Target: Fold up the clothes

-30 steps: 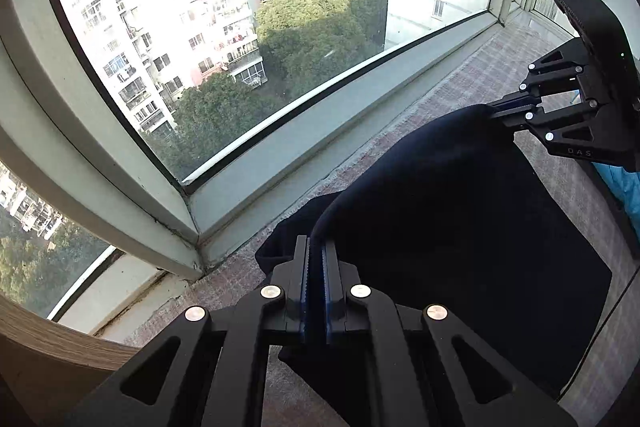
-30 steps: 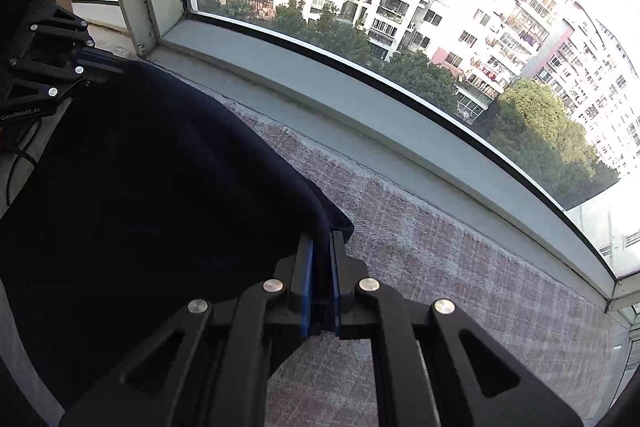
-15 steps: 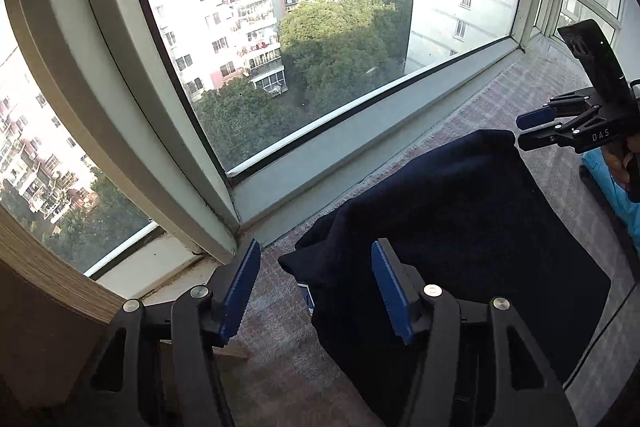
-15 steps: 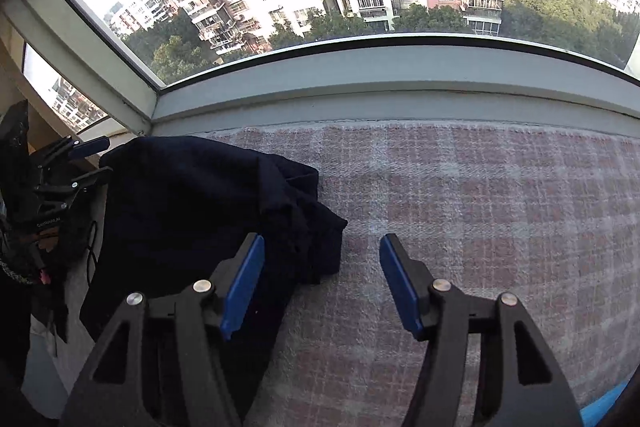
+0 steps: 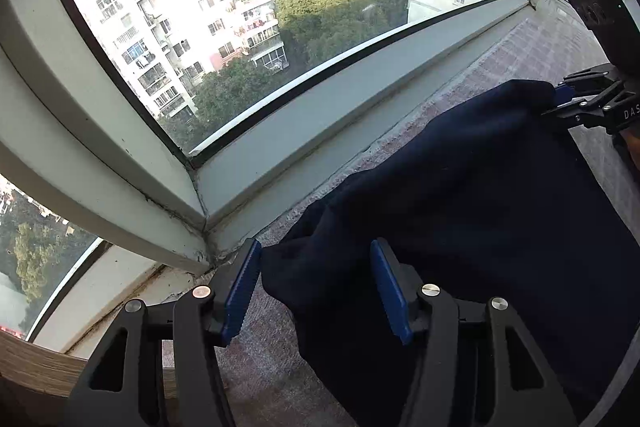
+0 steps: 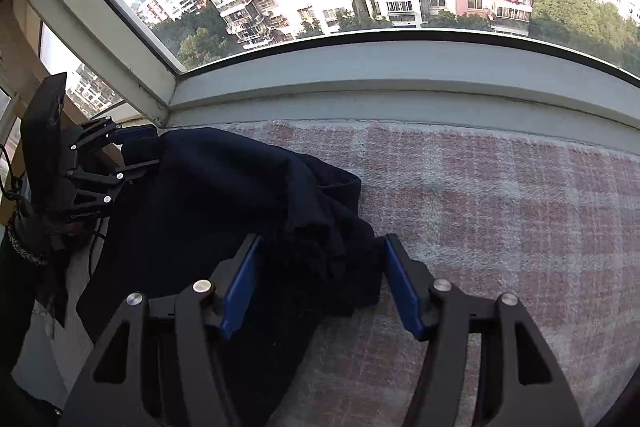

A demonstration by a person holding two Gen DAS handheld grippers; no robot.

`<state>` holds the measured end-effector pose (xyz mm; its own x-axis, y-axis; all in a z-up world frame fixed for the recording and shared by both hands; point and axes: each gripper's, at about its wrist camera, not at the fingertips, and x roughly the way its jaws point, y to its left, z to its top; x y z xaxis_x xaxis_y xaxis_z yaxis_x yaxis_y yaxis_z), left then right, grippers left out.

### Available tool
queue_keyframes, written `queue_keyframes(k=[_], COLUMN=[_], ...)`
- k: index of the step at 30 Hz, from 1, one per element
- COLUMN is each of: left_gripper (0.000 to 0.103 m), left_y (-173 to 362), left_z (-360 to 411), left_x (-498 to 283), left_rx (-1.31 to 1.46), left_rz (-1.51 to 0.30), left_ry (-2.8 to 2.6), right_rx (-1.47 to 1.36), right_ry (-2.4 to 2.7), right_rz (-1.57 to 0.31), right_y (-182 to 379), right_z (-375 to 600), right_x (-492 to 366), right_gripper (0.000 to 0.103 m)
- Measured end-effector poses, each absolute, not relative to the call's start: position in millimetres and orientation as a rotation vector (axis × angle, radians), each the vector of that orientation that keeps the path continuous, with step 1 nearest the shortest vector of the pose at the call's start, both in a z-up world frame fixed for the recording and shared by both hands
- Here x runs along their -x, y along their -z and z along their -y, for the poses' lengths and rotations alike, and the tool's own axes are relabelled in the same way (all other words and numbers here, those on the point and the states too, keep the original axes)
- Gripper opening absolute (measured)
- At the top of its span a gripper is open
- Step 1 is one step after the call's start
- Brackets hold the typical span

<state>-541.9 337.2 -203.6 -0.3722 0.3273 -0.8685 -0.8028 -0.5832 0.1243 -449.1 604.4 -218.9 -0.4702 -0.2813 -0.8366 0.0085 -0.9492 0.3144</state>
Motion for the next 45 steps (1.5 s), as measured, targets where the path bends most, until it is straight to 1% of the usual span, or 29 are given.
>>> queue_keyframes(k=[3, 4, 5, 6, 7, 8, 9, 10, 11, 13, 16, 18, 20, 22, 26, 27, 28, 30, 32, 33, 34, 35, 38, 41, 44, 45], left_gripper=[0.051, 0.048, 0.045, 0.041, 0.038, 0.035, 0.029, 0.024, 0.022, 0.015, 0.012, 0.012, 0.012, 0.013, 0.014, 0.014, 0.019, 0.024, 0.032, 0.04, 0.046, 0.047, 0.048, 0.053, 0.053, 0.05], left_y=[207, 208, 209, 210, 210, 210, 210, 210, 210, 208, 192, 172, 153, 147, 158, 161, 166, 177, 185, 188, 191, 193, 197, 203, 207, 208], left_z=[-340, -341, -341, -341, -340, -340, -340, -340, -340, -339, -328, -314, -300, -294, -298, -299, -304, -316, -326, -331, -333, -336, -338, -339, -340, -339], left_x=[540, 540, 539, 538, 537, 535, 532, 529, 526, 522, 516, 501, 482, 477, 506, 515, 521, 529, 530, 529, 528, 527, 534, 541, 542, 543], left_rx=[1.096, 1.094, 1.092, 1.088, 1.078, 1.067, 1.051, 1.032, 1.015, 1.0, 0.978, 0.924, 0.87, 0.863, 0.959, 0.979, 0.981, 0.98, 0.958, 0.938, 0.922, 0.909, 0.957, 1.002, 1.013, 1.02], left_rz=[-0.708, -0.7, -0.691, -0.684, -0.68, -0.679, -0.691, -0.707, -0.725, -0.732, -0.695, -0.65, -0.625, -0.642, -0.646, -0.64, -0.659, -0.707, -0.765, -0.81, -0.842, -0.867, -0.811, -0.774, -0.76, -0.745], left_ry=[-1.992, -1.982, -1.971, -1.963, -1.96, -1.953, -1.951, -1.95, -1.951, -1.952, -1.951, -1.954, -1.927, -1.912, -1.945, -1.957, -1.977, -1.996, -1.985, -1.984, -1.977, -1.968, -1.93, -1.9, -1.885, -1.87], right_rx=[-1.472, -1.467, -1.463, -1.459, -1.457, -1.445, -1.432, -1.422, -1.411, -1.377, -1.26, -1.197, -1.238, -1.286, -1.318, -1.314, -1.306, -1.288, -1.268, -1.267, -1.265, -1.269, -1.283, -1.303, -1.302, -1.298], right_ry=[2.528, 2.522, 2.516, 2.51, 2.497, 2.494, 2.492, 2.496, 2.502, 2.513, 2.547, 2.534, 2.52, 2.531, 2.562, 2.561, 2.551, 2.53, 2.508, 2.495, 2.484, 2.47, 2.431, 2.42, 2.465, 2.488], right_rz=[0.413, 0.412, 0.412, 0.411, 0.409, 0.392, 0.375, 0.349, 0.324, 0.278, 0.168, 0.087, 0.046, 0.038, 0.139, 0.136, 0.134, 0.108, 0.058, 0.042, 0.034, 0.029, -0.007, -0.014, -0.014, -0.017], right_y=[219, 220, 220, 220, 220, 218, 217, 215, 213, 204, 178, 162, 160, 163, 172, 173, 173, 173, 173, 173, 174, 175, 183, 191, 190, 189], right_z=[-602, -603, -604, -605, -605, -604, -603, -599, -595, -586, -561, -543, -534, -541, -557, -557, -556, -548, -537, -532, -529, -526, -516, -513, -517, -519], right_x=[454, 454, 454, 454, 453, 451, 450, 449, 449, 441, 418, 398, 393, 394, 416, 418, 417, 412, 404, 401, 397, 395, 390, 390, 397, 399], right_gripper=[0.061, 0.06, 0.055, 0.041, 0.036, 0.03, 0.022, 0.021, 0.019, 0.017, 0.017, 0.017, 0.017, 0.017, 0.017, 0.017, 0.017, 0.017, 0.017, 0.017, 0.017, 0.017, 0.017, 0.017, 0.017, 0.018])
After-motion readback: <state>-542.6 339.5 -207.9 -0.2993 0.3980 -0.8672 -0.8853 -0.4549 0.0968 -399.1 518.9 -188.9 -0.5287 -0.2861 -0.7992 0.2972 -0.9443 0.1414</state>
